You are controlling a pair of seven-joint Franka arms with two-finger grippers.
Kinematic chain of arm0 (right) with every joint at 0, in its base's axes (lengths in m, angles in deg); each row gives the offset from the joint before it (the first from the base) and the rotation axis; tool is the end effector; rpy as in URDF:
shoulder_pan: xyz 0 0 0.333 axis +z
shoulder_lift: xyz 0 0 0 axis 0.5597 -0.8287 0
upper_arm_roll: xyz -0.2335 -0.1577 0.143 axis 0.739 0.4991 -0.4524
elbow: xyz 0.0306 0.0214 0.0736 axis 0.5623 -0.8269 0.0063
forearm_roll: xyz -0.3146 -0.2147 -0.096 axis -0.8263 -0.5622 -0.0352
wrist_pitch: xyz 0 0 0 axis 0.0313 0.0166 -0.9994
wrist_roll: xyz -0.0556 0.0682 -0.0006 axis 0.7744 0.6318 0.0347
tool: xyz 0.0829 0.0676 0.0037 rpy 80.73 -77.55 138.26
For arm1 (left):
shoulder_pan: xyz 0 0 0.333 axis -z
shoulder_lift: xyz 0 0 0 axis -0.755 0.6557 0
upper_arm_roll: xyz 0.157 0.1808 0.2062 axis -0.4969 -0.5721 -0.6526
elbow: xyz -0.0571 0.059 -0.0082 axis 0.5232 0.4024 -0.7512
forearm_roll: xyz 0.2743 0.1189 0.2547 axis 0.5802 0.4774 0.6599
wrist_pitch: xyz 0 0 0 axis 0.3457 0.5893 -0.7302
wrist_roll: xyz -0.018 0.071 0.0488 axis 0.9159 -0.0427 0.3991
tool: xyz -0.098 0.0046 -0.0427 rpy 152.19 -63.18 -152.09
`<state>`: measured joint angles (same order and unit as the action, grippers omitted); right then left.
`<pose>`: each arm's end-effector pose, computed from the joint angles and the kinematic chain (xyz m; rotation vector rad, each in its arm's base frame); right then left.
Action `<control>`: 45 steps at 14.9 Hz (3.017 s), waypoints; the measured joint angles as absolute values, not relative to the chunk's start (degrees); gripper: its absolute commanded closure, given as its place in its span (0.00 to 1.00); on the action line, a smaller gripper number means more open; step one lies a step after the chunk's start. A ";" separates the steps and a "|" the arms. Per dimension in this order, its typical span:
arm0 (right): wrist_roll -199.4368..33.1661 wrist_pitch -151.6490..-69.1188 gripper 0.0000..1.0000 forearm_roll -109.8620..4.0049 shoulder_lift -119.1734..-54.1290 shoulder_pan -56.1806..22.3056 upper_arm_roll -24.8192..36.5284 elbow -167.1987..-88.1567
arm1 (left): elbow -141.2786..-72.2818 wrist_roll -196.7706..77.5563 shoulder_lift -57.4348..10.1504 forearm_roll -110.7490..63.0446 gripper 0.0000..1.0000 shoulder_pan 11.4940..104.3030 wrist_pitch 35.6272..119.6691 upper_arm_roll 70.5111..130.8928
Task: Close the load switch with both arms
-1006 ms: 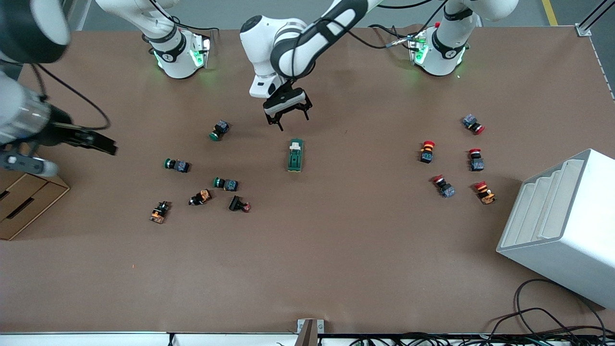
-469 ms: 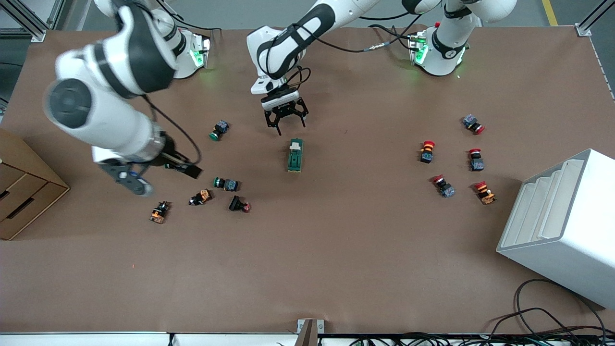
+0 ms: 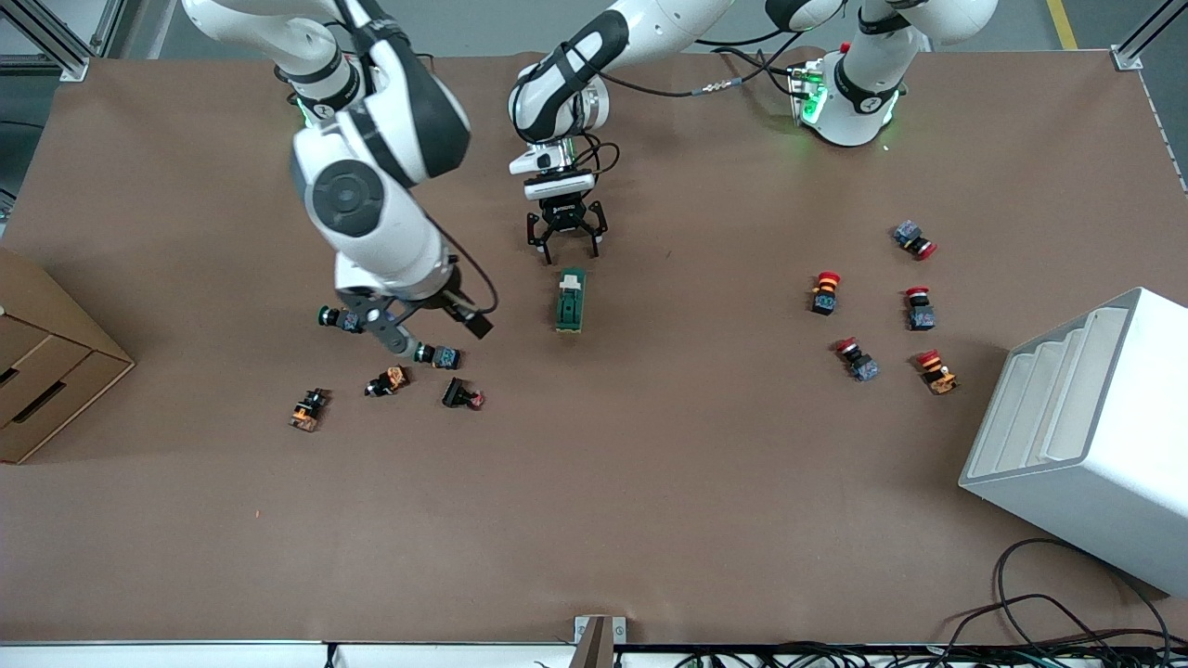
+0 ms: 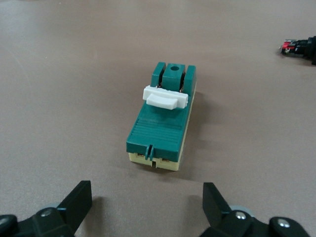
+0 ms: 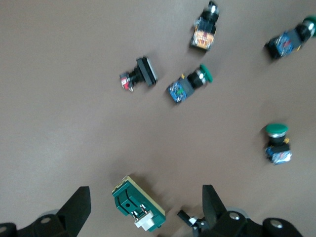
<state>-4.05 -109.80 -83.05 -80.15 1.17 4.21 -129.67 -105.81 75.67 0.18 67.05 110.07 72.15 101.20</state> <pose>0.5342 0.3380 0.3939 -2.8826 1.2098 0.1575 0.1874 -0.6012 0.0937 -2.7214 -0.2282 -1.3812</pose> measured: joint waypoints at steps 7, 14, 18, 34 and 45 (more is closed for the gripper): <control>8.67 -121.46 0.00 -83.00 -86.10 11.77 4.10 -134.49 | -106.96 78.56 0.06 71.49 0.02 109.91 71.89 100.82; 12.87 -129.12 0.00 -81.90 -92.07 17.27 4.10 -135.13 | -108.35 80.16 0.67 75.30 0.02 110.43 69.92 100.81; 12.94 -132.62 0.00 -80.90 -94.86 18.46 4.11 -135.14 | -108.38 81.02 1.16 76.46 0.02 110.81 68.68 100.81; 14.16 -136.98 0.00 -80.14 -97.64 18.84 4.42 -134.14 | -108.37 81.62 1.33 76.83 0.01 110.95 68.27 100.79; 13.70 -138.10 0.00 -79.97 -97.88 15.52 5.22 -129.51 | -108.37 81.63 1.34 76.83 0.01 110.96 68.26 100.79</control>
